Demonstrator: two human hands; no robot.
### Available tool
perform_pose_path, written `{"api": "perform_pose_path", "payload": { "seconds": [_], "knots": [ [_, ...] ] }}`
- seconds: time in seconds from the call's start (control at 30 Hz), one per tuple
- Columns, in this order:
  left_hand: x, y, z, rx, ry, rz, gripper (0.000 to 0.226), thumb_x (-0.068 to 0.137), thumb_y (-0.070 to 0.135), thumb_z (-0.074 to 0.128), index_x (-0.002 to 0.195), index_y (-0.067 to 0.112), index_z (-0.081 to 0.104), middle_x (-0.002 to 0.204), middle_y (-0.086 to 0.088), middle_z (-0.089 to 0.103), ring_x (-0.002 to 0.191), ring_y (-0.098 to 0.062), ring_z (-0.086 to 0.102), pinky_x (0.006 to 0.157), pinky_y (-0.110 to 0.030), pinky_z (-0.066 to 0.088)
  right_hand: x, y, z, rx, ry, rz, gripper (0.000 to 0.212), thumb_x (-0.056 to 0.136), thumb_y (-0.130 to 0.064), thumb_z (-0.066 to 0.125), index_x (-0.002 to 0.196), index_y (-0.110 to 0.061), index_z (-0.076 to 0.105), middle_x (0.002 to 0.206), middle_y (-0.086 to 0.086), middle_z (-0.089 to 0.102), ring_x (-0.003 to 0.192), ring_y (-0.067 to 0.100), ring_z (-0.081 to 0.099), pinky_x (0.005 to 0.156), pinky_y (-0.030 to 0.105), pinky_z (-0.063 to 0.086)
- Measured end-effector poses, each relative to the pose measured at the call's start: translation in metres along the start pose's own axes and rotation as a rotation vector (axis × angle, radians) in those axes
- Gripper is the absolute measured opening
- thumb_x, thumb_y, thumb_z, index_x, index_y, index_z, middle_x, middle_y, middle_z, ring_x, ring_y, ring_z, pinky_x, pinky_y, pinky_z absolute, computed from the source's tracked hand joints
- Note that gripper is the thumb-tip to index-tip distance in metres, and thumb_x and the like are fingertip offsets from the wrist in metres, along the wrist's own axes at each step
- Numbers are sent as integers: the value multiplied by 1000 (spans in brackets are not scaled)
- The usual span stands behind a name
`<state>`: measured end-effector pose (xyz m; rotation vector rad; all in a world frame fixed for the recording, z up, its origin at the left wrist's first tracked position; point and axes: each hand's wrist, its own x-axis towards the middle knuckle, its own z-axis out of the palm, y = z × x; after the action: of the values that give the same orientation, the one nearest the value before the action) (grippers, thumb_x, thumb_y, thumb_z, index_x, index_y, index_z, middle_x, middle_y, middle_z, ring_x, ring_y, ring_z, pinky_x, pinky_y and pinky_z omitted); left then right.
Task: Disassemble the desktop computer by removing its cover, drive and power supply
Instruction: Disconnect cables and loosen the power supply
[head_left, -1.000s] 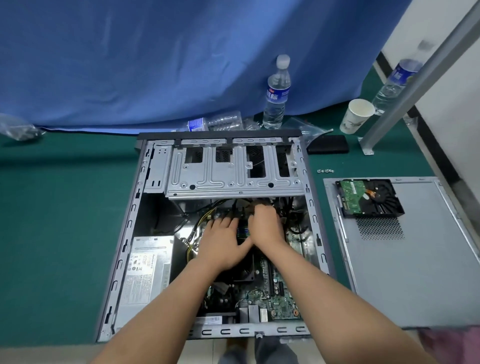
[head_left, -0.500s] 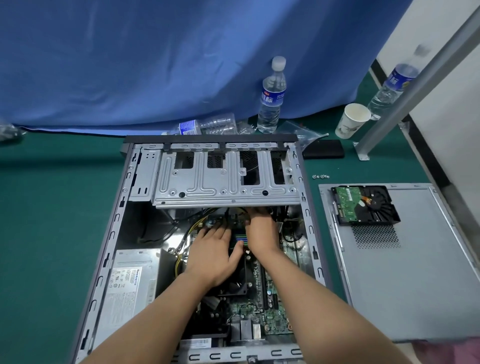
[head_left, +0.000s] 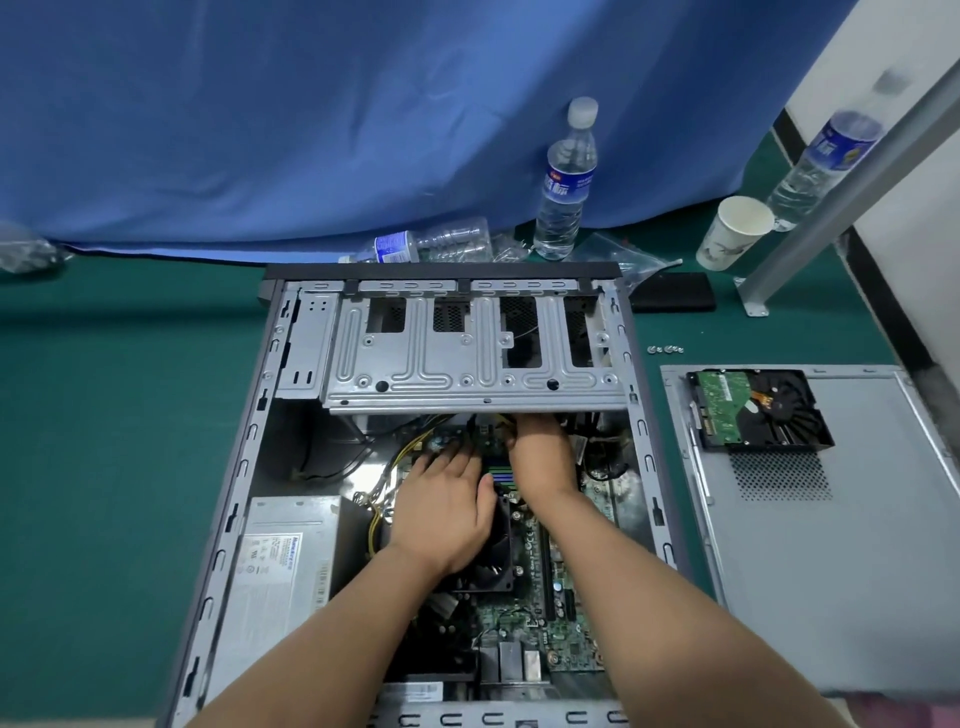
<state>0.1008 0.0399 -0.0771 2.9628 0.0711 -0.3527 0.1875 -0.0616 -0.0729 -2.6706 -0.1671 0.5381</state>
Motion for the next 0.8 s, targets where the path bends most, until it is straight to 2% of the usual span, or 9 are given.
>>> {"api": "perform_pose_path", "payload": {
  "seconds": [0.07,0.2,0.3,0.33,0.4,0.47,0.53,0.63,0.8],
  "knots": [
    [0,0,1,-10,-3,1,46,99,37,19,131,21,48,140,3,50,131,-14,40,109,-30,23,4,0,1,46,-25,56,25,96,-9,35,113,-10,53,109,15,60,92,29,59,67,26,35],
    [-1,1,-1,-19,4,-5,56,95,37,11,135,21,46,143,4,47,134,-12,37,112,-30,20,11,5,2,163,-61,96,22,98,-19,31,103,-16,52,107,15,59,76,22,44,67,28,31],
    [-1,2,-2,-28,5,-12,64,90,38,7,136,20,47,143,3,47,135,-12,36,111,-30,20,9,7,2,102,-79,48,29,97,-13,34,115,-13,58,111,15,59,94,28,55,73,31,39],
    [-1,2,-2,-27,5,-13,64,89,38,7,136,20,47,143,3,48,135,-12,36,111,-30,20,8,7,3,62,-62,22,30,96,-10,36,116,-12,58,104,14,58,97,29,57,71,31,39],
    [0,3,-2,-25,3,-17,64,89,38,7,134,20,48,142,2,49,134,-13,37,110,-30,22,7,7,5,-7,-1,-30,27,92,-6,38,110,-13,57,84,8,51,80,27,56,62,28,33],
    [0,3,-2,-27,0,-18,63,89,37,7,131,19,50,140,2,50,133,-13,38,110,-31,23,6,7,6,-11,25,-37,25,91,-6,37,106,-12,56,79,5,48,69,23,46,60,26,30],
    [0,3,-2,-34,-2,-20,62,90,37,8,131,19,51,140,2,50,134,-14,38,111,-31,23,8,8,7,-26,36,-48,25,92,-6,37,107,-11,56,83,8,51,69,22,43,61,26,29],
    [-1,3,-2,-34,-5,-22,61,90,37,9,133,19,50,141,2,50,134,-14,37,112,-31,23,10,10,7,-61,39,-73,27,92,-7,38,112,-12,55,99,14,59,80,27,53,64,26,31],
    [-1,4,-3,-36,-8,-26,64,89,38,8,135,18,48,142,1,49,134,-14,38,110,-30,22,10,10,11,-152,54,-113,31,90,-3,39,114,-13,56,103,11,62,88,28,59,64,25,32]
  ]
}}
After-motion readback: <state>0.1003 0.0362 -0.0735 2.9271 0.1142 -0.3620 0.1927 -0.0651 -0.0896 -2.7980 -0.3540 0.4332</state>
